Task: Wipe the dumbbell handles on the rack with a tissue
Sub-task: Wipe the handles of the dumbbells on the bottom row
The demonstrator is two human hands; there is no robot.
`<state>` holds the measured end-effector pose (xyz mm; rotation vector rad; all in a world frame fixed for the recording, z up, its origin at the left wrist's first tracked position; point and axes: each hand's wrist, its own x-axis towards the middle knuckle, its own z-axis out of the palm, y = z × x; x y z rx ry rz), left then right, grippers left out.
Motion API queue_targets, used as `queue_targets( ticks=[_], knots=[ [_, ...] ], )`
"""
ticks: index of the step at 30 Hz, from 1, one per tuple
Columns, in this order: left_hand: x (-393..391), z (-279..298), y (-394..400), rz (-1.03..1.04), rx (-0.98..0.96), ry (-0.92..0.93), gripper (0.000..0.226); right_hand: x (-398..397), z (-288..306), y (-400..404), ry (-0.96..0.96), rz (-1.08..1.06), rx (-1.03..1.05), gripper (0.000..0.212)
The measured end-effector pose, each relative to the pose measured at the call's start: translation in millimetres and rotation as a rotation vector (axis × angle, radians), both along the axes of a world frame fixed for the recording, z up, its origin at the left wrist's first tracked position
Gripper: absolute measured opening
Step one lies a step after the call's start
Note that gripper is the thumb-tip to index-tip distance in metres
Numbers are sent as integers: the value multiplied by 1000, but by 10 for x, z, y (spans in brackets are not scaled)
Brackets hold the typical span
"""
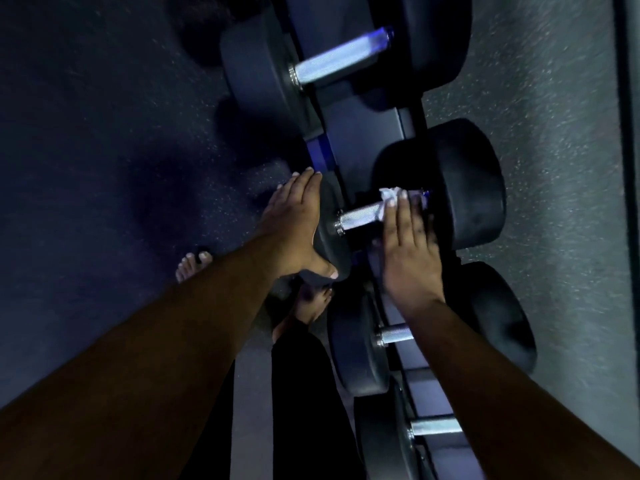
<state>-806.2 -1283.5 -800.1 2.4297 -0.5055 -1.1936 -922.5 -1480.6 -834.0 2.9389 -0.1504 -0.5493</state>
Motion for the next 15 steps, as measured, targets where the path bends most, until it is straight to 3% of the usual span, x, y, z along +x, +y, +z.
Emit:
queue_targets(
  ticks=[6, 11, 15],
  knots=[
    [4, -2, -4, -14, 17, 10, 162, 206, -53, 208, 114, 383, 211, 63],
    [0, 4, -3, -6, 15, 10, 163, 486, -27, 107, 118, 283, 66, 61],
    [-10, -4, 11, 1, 2, 10, 162, 196, 65, 210, 128, 403, 119, 67]
  ],
)
